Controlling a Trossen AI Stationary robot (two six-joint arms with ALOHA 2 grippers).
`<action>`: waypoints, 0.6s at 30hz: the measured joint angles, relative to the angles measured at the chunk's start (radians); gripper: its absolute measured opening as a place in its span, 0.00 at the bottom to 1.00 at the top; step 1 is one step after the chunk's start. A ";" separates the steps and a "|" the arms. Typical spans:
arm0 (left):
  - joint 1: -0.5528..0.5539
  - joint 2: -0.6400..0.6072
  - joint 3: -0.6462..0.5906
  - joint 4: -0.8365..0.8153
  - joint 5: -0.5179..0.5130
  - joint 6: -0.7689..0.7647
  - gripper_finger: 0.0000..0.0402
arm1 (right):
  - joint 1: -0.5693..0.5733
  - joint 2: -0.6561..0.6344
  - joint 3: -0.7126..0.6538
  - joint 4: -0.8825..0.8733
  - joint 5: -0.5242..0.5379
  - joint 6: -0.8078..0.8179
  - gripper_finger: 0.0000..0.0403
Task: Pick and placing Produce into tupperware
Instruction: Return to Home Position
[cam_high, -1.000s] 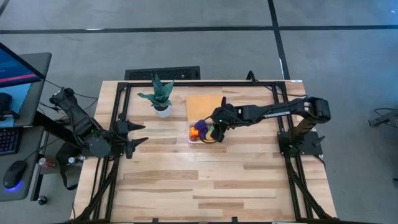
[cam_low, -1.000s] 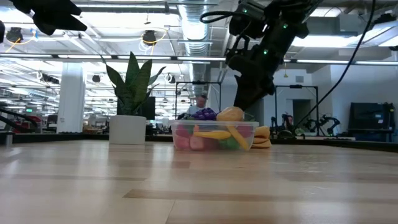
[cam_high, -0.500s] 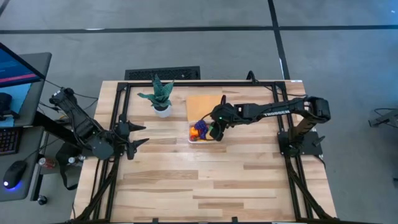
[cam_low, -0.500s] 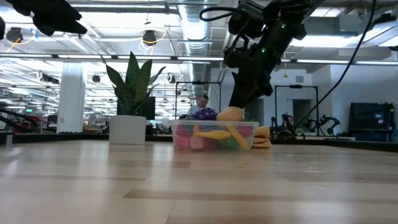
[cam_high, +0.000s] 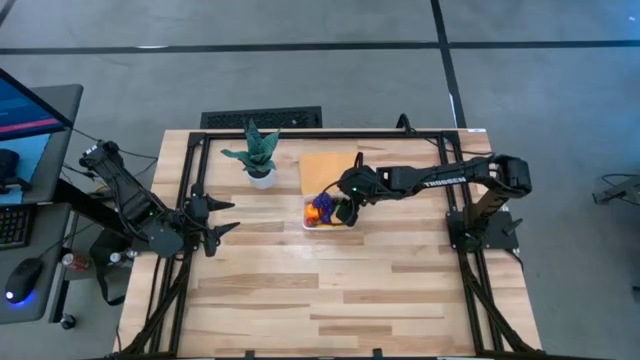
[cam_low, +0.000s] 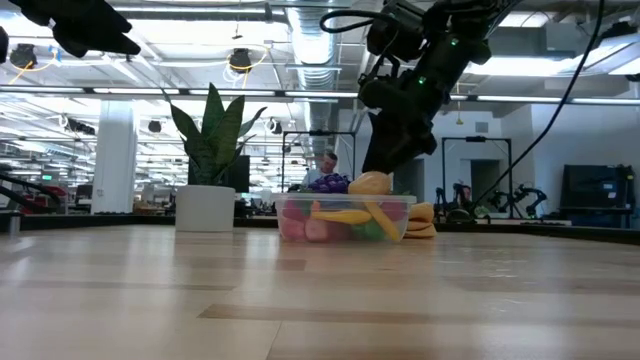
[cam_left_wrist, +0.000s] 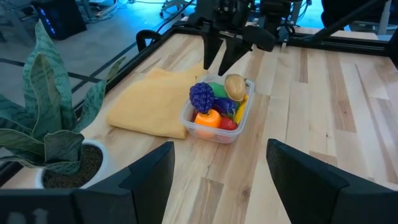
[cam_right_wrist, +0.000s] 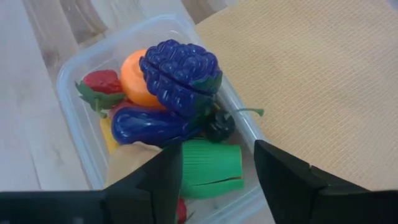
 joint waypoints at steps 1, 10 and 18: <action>0.000 0.000 0.000 0.000 0.000 0.000 0.61 | 0.000 0.000 0.000 0.001 0.000 0.002 0.48; 0.000 -0.001 0.000 0.029 -0.009 0.000 0.61 | 0.002 -0.014 0.105 -0.038 -0.002 0.014 0.55; 0.000 -0.003 0.000 0.030 0.056 0.003 0.61 | 0.002 -0.015 0.311 -0.205 -0.027 0.023 0.54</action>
